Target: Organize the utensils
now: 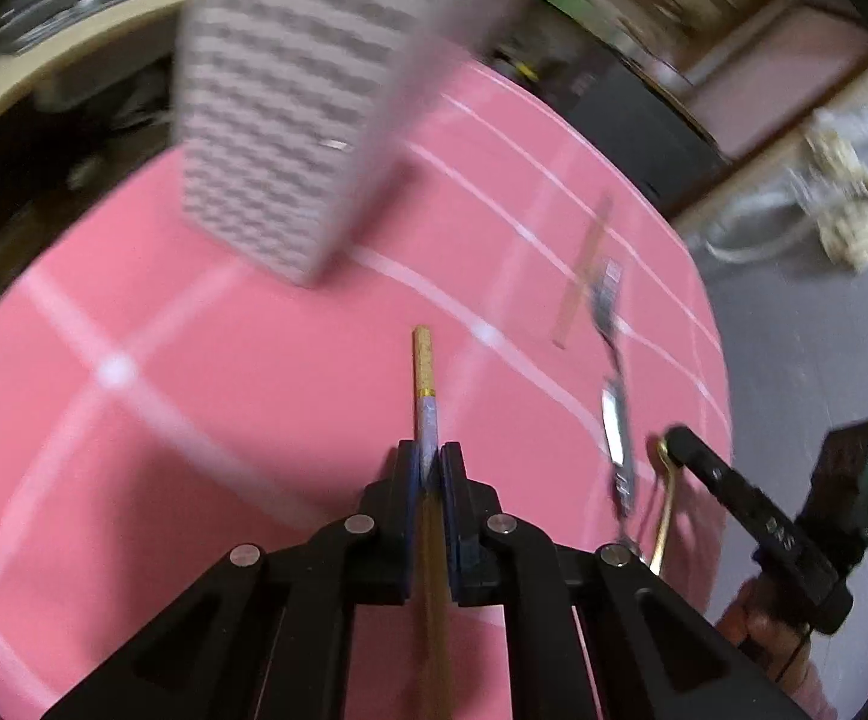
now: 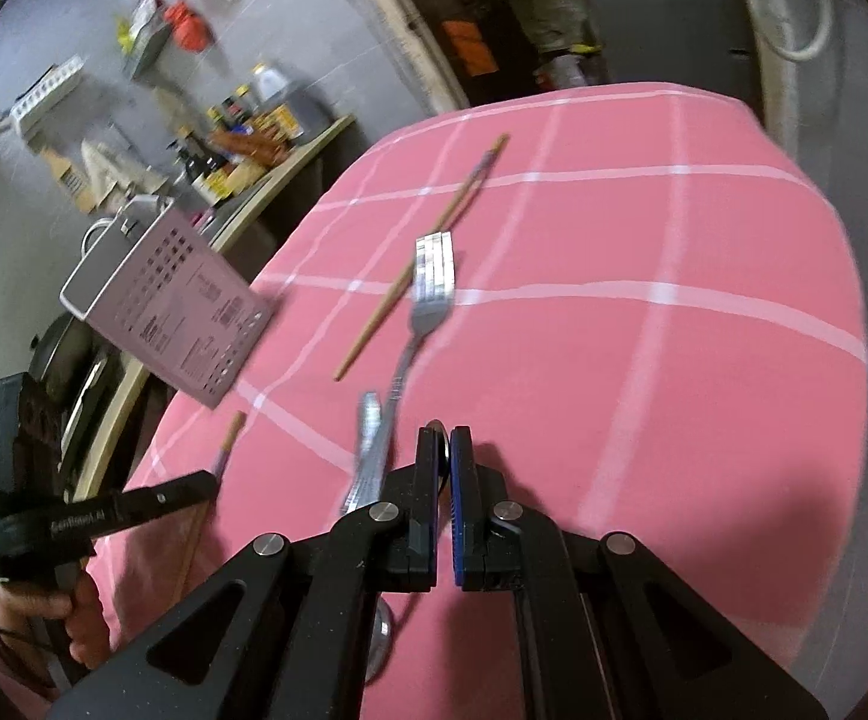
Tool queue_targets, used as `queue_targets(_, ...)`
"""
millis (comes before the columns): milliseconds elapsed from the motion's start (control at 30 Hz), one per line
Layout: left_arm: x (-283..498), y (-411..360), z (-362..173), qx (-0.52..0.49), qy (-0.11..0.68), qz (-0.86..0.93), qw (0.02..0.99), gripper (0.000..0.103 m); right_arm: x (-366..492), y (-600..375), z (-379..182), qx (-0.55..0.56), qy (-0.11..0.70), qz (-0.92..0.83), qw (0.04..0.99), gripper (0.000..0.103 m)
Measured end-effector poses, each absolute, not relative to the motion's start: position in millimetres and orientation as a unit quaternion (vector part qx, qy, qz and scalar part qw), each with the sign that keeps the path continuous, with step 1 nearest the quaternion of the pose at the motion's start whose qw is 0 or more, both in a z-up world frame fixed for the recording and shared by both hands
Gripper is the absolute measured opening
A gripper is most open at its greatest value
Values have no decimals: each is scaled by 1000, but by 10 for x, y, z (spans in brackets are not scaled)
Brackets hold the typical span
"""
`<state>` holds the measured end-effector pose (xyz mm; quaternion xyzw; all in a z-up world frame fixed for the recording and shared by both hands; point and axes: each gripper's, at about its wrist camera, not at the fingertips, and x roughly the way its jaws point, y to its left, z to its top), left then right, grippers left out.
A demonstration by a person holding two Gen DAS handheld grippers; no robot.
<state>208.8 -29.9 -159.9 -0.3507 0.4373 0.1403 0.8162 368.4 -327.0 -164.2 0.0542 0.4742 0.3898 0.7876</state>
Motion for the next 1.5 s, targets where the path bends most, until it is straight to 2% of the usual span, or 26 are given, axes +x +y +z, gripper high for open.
queue_targets(200, 2544, -574, -1491, -295, 433, 84, 848, 7, 3789, -3393, -1699, 75, 469, 365, 801, 3)
queue_targets(533, 3604, -436, -1370, -269, 401, 55, 874, 7, 4164, -3286, -1715, 108, 444, 349, 818, 3)
queue_targets(900, 4576, -376, -1515, -226, 431, 22, 873, 7, 4528, -3240, -1804, 143, 440, 337, 820, 3)
queue_targets(1500, 4875, -318, -1637, -219, 490, -15, 844, 9, 4742, -3157, -1972, 152, 456, 333, 811, 4)
